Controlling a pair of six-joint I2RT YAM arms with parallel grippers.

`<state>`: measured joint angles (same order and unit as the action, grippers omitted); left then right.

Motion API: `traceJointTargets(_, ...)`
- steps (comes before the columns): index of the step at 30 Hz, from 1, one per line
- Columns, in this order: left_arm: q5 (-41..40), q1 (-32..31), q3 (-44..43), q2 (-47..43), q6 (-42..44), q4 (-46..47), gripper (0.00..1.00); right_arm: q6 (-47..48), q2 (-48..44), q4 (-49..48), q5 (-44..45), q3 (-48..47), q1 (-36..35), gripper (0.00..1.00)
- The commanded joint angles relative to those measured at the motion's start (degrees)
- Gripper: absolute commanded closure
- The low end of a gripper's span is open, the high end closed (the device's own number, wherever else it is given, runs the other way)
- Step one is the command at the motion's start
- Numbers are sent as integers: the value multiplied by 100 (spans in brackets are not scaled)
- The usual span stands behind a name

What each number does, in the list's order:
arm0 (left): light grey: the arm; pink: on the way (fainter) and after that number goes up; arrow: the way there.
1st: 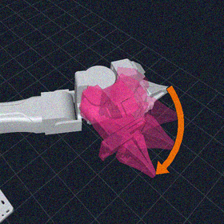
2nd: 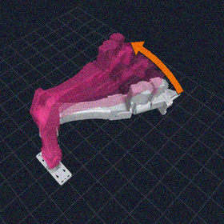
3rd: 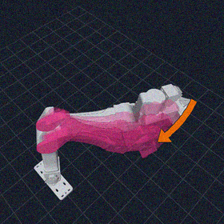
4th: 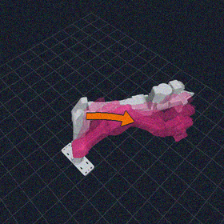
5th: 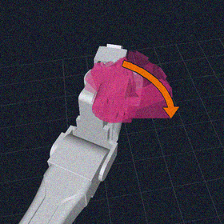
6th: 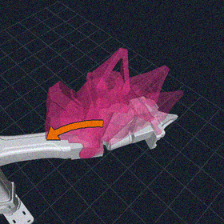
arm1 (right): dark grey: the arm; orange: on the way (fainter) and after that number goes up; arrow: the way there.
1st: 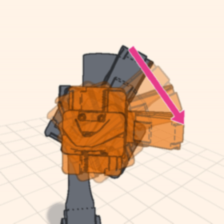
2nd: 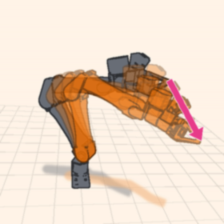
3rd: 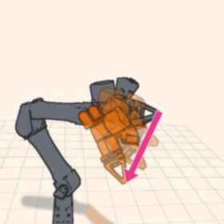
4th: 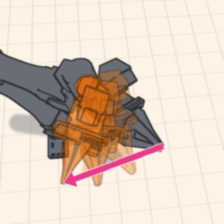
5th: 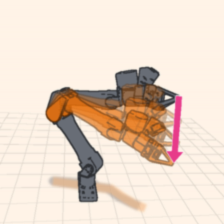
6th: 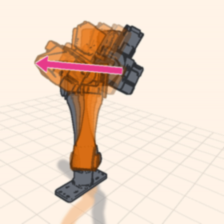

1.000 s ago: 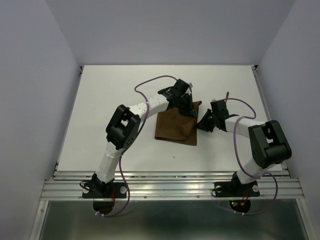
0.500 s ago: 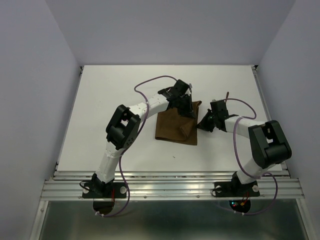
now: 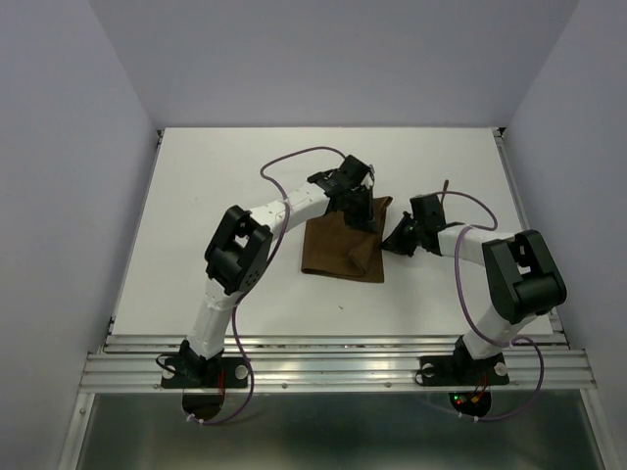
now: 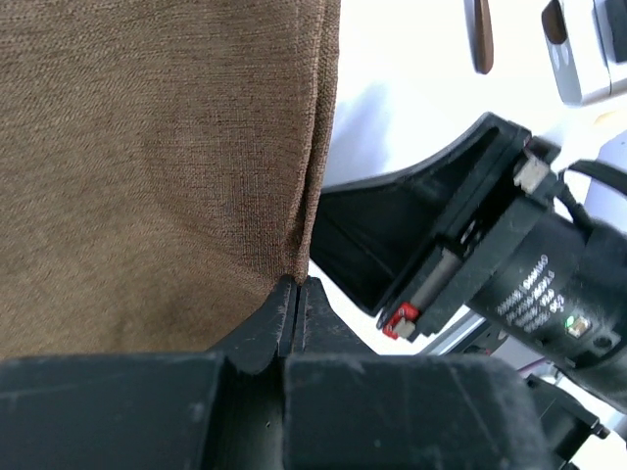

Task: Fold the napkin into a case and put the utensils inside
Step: Fold the rectangle-folded napkin at the center of the board.

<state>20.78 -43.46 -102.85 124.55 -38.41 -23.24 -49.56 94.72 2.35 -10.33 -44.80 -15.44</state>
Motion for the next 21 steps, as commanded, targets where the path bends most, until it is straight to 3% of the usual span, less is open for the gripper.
traceJointTargets(1,-108,-48,-95,-599,299,-338,100,8,117,-138,-4,-187,-38,94)
traceJointTargets(13,-135,-48,-331,-792,562,-698,100,-1,126,-129,4,-161,-38,94)
traceJointTargets(21,489,-48,-780,-625,1002,-1173,100,25,109,-129,-22,-188,-38,94)
